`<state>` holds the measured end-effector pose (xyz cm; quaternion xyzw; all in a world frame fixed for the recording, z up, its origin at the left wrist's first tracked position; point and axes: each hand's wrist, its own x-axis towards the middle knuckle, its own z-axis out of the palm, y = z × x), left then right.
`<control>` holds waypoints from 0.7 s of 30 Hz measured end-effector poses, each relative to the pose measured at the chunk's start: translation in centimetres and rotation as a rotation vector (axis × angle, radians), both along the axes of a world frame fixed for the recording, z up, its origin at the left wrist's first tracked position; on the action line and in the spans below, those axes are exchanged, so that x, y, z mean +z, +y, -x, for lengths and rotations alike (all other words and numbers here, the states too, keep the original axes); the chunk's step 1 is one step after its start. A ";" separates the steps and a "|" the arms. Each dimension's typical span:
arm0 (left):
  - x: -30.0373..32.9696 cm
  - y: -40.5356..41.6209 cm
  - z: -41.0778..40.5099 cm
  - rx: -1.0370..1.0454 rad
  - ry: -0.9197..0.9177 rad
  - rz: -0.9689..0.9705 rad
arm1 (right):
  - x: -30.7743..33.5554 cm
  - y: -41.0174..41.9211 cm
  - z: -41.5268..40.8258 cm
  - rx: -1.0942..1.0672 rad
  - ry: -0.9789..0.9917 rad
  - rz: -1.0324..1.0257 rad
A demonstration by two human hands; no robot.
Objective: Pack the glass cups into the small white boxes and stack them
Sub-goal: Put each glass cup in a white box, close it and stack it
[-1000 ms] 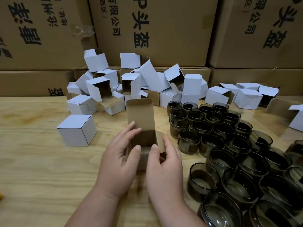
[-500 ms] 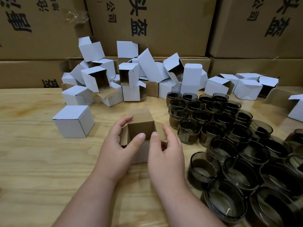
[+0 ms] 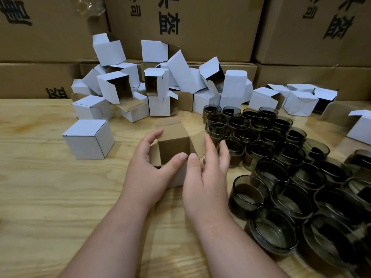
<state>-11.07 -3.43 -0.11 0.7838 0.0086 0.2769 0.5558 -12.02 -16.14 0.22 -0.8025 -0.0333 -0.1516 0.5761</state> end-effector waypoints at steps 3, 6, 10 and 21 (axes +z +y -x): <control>0.1 0.0 -0.1 0.079 -0.023 -0.004 | 0.1 0.1 -0.2 -0.049 -0.020 0.061; 0.2 0.2 -0.1 0.146 -0.043 0.007 | 0.1 0.3 -0.7 -0.106 -0.009 0.109; -0.1 0.4 0.0 0.203 -0.053 -0.006 | 0.0 0.1 -1.1 -0.149 0.010 0.122; 0.0 0.3 0.2 0.265 -0.067 0.072 | 0.5 0.4 -0.6 -0.211 0.032 0.221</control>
